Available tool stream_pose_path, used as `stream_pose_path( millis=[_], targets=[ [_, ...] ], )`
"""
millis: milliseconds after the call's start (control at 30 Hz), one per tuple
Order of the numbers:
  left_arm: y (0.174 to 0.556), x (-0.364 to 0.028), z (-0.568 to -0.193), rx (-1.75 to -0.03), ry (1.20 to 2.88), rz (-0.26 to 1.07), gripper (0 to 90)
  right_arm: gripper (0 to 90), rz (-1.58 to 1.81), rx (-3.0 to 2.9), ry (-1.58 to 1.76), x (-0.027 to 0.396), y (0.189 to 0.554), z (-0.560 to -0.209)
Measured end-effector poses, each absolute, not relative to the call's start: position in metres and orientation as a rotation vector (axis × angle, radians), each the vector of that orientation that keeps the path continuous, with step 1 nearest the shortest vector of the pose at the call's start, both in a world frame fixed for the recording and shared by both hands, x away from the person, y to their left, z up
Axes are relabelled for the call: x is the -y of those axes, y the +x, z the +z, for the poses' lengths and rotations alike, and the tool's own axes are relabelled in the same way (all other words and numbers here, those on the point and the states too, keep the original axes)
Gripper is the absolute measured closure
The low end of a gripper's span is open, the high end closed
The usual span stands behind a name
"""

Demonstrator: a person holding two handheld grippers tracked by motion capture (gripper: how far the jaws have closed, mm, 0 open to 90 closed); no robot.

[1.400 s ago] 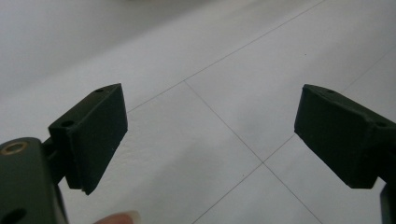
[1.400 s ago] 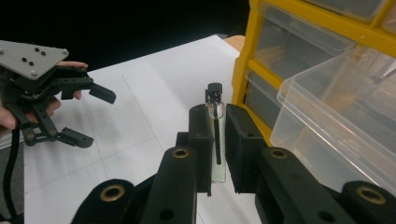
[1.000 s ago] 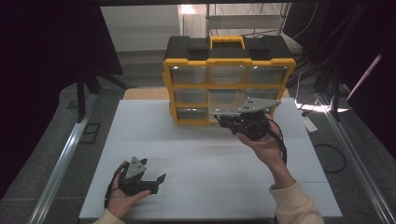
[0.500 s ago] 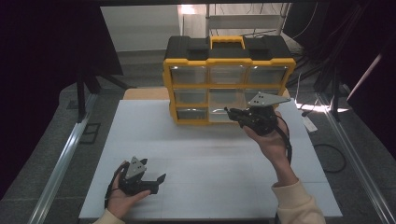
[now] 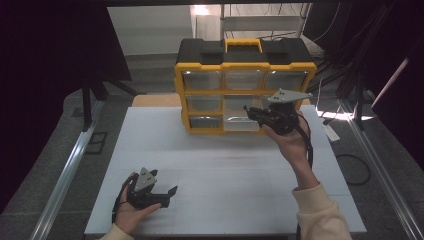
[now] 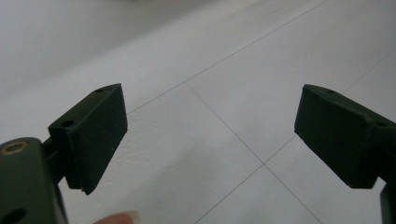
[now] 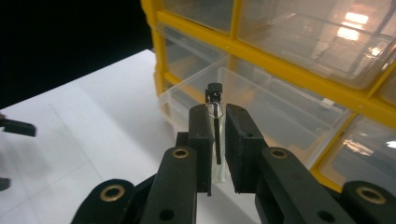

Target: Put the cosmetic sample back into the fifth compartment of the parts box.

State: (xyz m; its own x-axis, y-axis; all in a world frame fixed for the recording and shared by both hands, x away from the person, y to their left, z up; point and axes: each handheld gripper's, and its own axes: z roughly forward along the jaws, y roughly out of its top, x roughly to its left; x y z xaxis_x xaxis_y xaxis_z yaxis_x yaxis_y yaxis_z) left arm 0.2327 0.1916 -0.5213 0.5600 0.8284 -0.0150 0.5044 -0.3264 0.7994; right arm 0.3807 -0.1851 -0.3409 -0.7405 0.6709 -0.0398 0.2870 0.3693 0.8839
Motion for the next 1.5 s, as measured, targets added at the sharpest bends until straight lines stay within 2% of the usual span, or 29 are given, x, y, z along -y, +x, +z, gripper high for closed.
stream_pose_path(
  millis=[433,1000,1033,1200,1233,1300,1400,1500],
  targets=[
    [0.233,-0.192,-0.522,-1.073,1.994,0.511,10.1,80.9,1.255,-2.246,0.907,0.179,0.412,-0.339],
    [0.234,-0.192,-0.522,-1.073,1.997,0.509,10.1,79.3,1.185,-2.276,0.924,0.175,0.428,-0.345],
    [0.234,-0.192,-0.522,-1.074,1.998,0.509,10.1,76.2,1.183,-2.276,0.923,0.175,0.429,-0.346],
    [0.234,-0.193,-0.522,-1.076,1.995,0.511,10.1,42.6,1.259,-2.225,0.947,0.178,0.426,-0.343],
    [0.234,-0.193,-0.522,-1.076,1.995,0.511,10.1,42.6,1.259,-2.225,0.947,0.178,0.426,-0.343],
    [0.234,-0.193,-0.521,-1.073,1.994,0.511,10.1,29.4,1.292,-2.193,0.957,0.180,0.421,-0.342],
    [0.234,-0.193,-0.521,-1.073,1.990,0.507,10.1,20.5,1.361,-2.191,0.957,0.182,0.414,-0.344],
    [0.234,-0.194,-0.521,-1.078,1.985,0.502,10.1,17.9,1.420,-2.180,0.951,0.187,0.404,-0.347]
  ],
)
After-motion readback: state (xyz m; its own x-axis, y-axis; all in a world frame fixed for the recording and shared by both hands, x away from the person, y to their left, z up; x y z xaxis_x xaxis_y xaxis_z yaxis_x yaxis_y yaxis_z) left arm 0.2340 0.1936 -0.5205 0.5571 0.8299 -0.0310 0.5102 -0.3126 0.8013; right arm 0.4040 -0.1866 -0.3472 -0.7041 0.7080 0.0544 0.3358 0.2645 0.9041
